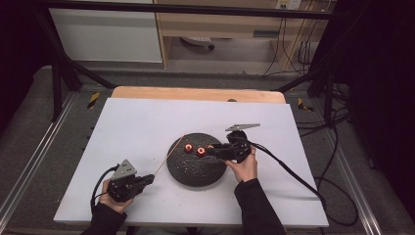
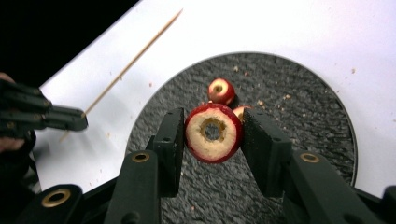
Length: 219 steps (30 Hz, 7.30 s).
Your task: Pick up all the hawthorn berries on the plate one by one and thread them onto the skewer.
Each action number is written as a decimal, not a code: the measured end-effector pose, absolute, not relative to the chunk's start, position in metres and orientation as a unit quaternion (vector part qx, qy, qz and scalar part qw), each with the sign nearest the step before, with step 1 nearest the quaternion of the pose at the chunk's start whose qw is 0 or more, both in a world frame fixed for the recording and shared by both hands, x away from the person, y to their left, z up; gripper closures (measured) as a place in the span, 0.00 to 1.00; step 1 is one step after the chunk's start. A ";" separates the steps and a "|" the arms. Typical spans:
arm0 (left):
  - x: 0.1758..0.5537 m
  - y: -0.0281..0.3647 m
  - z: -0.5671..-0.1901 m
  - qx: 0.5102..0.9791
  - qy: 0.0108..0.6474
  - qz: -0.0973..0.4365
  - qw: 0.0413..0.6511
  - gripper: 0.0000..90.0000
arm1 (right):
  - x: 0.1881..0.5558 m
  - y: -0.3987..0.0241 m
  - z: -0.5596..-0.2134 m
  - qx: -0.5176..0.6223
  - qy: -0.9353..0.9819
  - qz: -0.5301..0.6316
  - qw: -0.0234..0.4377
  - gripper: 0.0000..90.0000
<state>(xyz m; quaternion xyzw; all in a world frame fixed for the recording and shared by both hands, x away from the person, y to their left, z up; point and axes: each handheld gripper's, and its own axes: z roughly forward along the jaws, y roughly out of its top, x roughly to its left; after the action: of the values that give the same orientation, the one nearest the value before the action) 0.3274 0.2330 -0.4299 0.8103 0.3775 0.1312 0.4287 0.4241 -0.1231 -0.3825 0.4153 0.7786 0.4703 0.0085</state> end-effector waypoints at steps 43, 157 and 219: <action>0.319 0.216 -0.429 0.787 0.384 0.132 0.464 0.98 | 0.420 -0.117 -0.387 0.473 0.590 0.653 0.044 0.68; 0.308 0.165 -0.432 0.755 0.389 0.127 0.512 0.98 | 0.436 -0.108 -0.401 0.495 0.446 0.745 -0.025 0.69; 0.303 0.147 -0.431 0.724 0.413 0.147 0.533 0.98 | 0.433 -0.107 -0.403 0.496 0.410 0.762 -0.069 0.69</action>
<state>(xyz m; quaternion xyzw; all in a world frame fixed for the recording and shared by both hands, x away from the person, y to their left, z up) 0.3029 0.1473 -0.4305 0.7236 0.4130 0.1473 0.5330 0.4332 -0.1071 -0.4025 0.4963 0.4097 0.7623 -0.0688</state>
